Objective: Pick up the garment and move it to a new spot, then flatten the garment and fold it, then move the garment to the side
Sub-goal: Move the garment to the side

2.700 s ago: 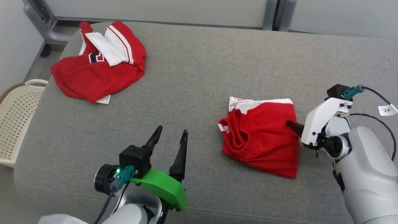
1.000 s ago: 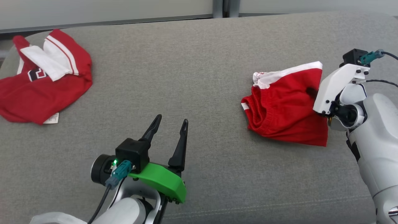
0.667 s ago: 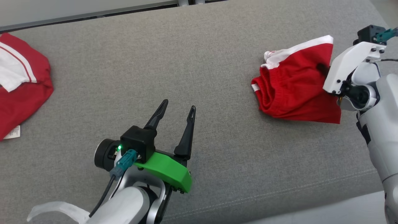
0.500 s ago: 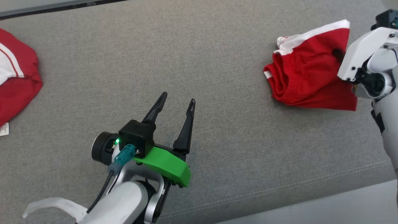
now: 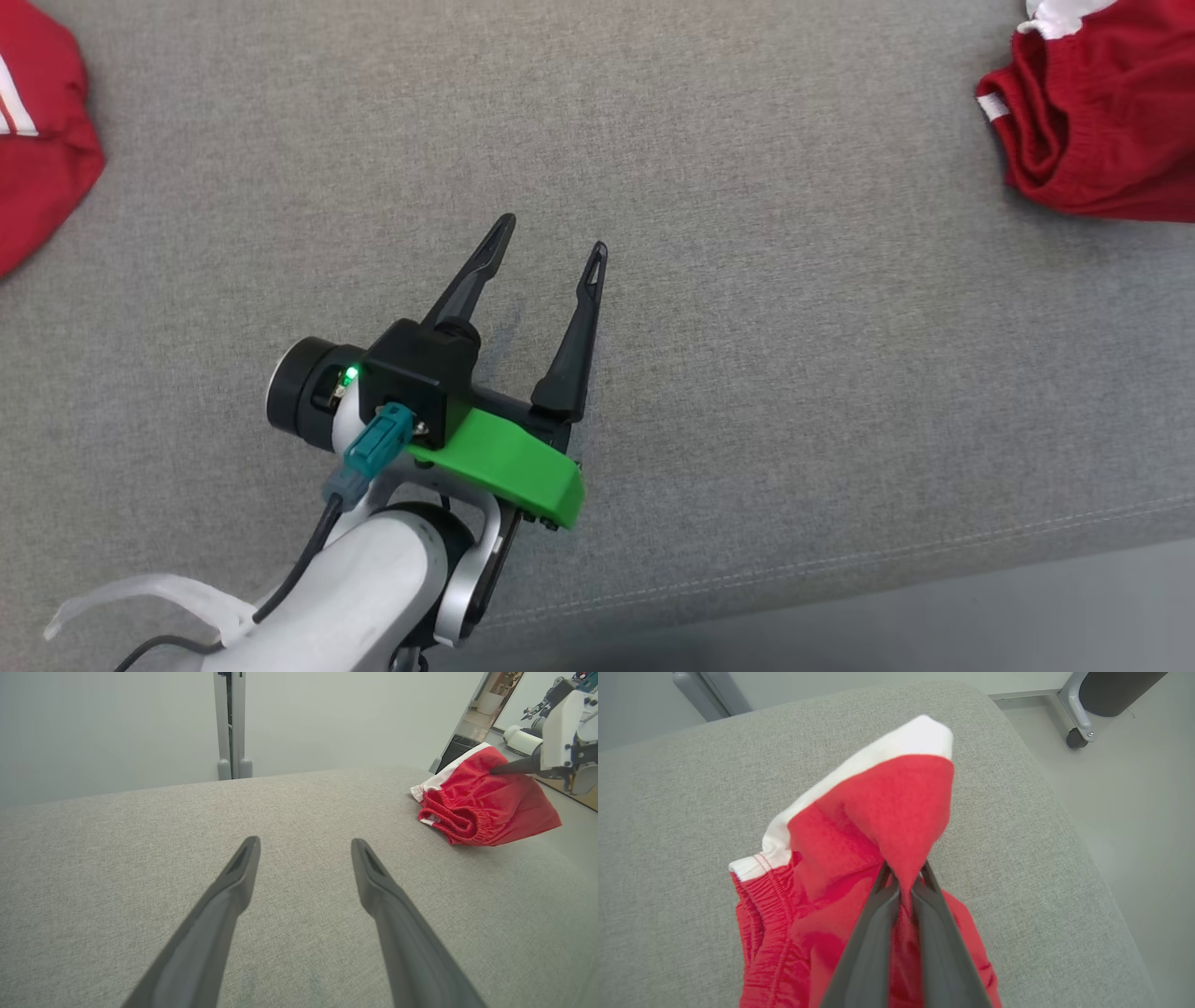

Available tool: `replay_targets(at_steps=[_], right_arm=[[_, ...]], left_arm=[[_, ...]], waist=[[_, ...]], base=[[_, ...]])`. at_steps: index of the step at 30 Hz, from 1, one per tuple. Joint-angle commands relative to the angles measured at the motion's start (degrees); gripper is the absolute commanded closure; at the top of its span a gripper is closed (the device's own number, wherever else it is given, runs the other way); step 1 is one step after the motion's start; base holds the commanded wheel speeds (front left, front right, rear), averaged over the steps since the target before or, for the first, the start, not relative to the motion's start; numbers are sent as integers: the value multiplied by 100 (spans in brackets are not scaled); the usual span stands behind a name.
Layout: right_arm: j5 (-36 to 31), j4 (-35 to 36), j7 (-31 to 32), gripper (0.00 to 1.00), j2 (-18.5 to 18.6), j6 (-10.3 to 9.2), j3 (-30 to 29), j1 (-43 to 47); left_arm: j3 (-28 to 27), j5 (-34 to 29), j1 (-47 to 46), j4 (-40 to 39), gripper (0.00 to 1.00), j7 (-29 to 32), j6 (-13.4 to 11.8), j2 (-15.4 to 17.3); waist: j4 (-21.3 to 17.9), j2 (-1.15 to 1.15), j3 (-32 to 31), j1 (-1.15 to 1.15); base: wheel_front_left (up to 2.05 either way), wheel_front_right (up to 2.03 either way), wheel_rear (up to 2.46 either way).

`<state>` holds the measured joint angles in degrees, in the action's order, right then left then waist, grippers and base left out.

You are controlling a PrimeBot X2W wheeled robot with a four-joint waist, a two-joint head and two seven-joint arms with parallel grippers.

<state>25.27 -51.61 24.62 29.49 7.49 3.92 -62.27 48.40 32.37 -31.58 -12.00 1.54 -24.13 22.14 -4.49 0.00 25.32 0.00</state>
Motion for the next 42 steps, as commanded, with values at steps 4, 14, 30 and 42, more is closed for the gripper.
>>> replay_targets(at_steps=[4, 14, 30, 42], right_arm=[[-342, -288, -174, 100, 148, -1, -69, -243], [-845, -817, -489, 68, 259, -1, -180, -500], [-1448, -1468, -1077, 0, 333, -1, -636, -509], [-898, -894, -1561, 0, -179, -1, -17, -331]], left_arm=[[76, -131, -199, -87, 0, 82, -2, -14], [154, -232, -281, -188, 0, 189, -56, 2], [114, -203, -243, -236, 0, 243, -157, 130], [-230, 294, 188, 364, 0, -240, -15, 135]], waist=[[282, 0, 437, 0], [375, 0, 614, 0], [146, 0, 474, 0], [79, 0, -684, 0]], base=[[0, 0, 0], [0, 0, 0], [0, 0, 0], [0, 0, 0]])
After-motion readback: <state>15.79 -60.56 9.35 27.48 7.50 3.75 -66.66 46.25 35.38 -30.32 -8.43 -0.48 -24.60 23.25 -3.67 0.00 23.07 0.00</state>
